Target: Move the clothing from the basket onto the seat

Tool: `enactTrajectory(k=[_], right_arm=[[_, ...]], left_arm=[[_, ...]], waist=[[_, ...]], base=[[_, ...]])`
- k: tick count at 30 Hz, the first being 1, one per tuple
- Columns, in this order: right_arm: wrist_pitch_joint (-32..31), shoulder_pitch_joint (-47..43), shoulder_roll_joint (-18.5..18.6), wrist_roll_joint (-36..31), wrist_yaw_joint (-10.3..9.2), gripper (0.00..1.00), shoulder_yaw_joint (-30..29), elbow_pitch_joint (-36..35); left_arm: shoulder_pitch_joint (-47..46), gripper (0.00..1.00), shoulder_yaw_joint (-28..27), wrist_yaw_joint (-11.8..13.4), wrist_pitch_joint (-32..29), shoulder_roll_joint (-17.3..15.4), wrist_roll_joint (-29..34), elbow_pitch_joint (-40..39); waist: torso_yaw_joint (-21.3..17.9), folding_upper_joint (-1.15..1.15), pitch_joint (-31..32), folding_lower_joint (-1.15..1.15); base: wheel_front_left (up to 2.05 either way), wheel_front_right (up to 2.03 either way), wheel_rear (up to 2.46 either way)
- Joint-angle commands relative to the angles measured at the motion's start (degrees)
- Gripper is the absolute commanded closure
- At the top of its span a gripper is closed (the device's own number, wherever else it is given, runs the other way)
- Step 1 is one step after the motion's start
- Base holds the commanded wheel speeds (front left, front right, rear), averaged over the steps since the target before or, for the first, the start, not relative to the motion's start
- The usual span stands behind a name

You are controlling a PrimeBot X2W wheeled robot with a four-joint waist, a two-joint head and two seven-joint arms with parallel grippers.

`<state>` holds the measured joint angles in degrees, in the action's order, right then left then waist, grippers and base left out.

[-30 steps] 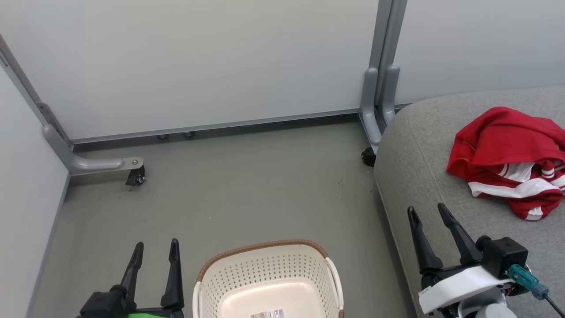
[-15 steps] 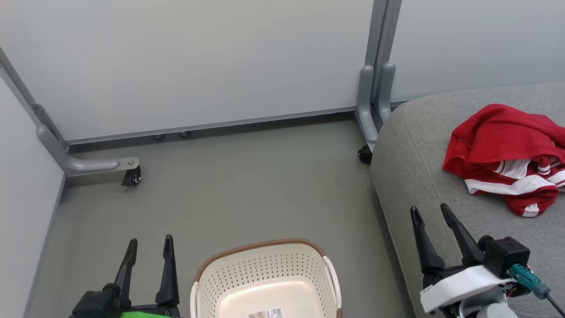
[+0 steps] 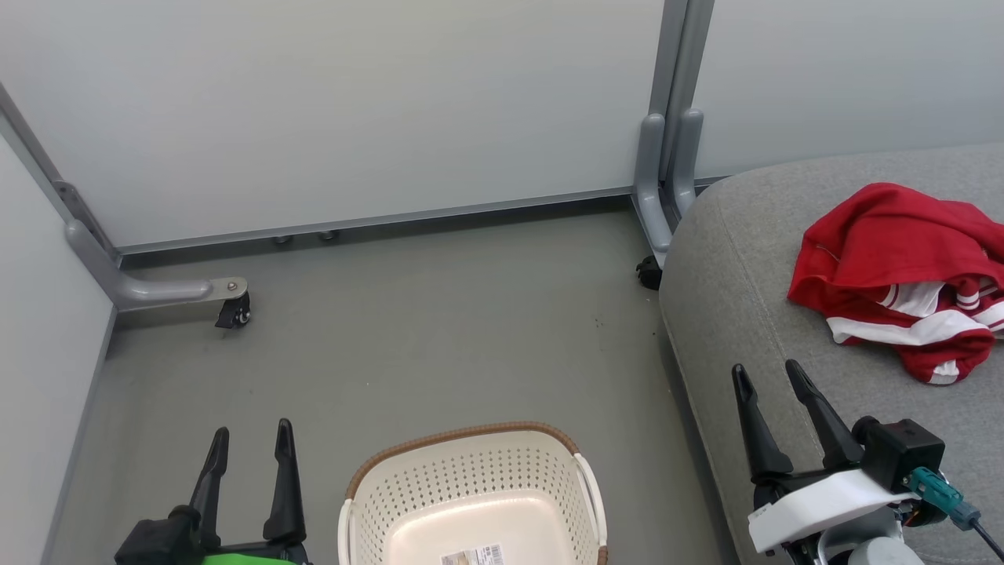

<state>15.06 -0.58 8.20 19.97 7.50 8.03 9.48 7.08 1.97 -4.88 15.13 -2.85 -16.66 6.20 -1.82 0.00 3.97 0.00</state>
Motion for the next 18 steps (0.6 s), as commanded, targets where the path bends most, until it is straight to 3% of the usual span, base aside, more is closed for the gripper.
enactTrajectory(k=[1,16,17,18], right_arm=[[0.16,0.67,-0.07,0.26,-0.02,0.00,-0.12,0.08],[0.16,0.86,-0.37,1.36,-0.02,0.00,-0.23,0.04],[0.00,0.18,-0.32,1.11,0.00,1.00,-0.05,0.12],[-0.03,0.02,-0.34,1.20,0.00,1.00,-0.04,0.39]], left_arm=[[-0.15,0.00,-0.50,-0.11,0.01,-0.09,0.00,-0.35],[0.09,0.00,-0.62,-0.64,0.00,-0.09,-1.79,0.58],[-0.01,1.00,-0.31,-0.45,0.00,0.01,-1.48,0.64],[-0.01,1.00,-0.27,-0.46,-0.04,0.02,-1.56,1.01]], waist=[[0.02,0.00,-0.01,0.00],[0.01,0.00,-0.11,0.00],[0.01,0.00,-0.12,0.00],[0.01,0.00,-0.12,0.00]], base=[[0.00,0.00,0.00],[0.00,0.00,0.00],[0.00,0.00,0.00],[0.00,0.00,0.00]])
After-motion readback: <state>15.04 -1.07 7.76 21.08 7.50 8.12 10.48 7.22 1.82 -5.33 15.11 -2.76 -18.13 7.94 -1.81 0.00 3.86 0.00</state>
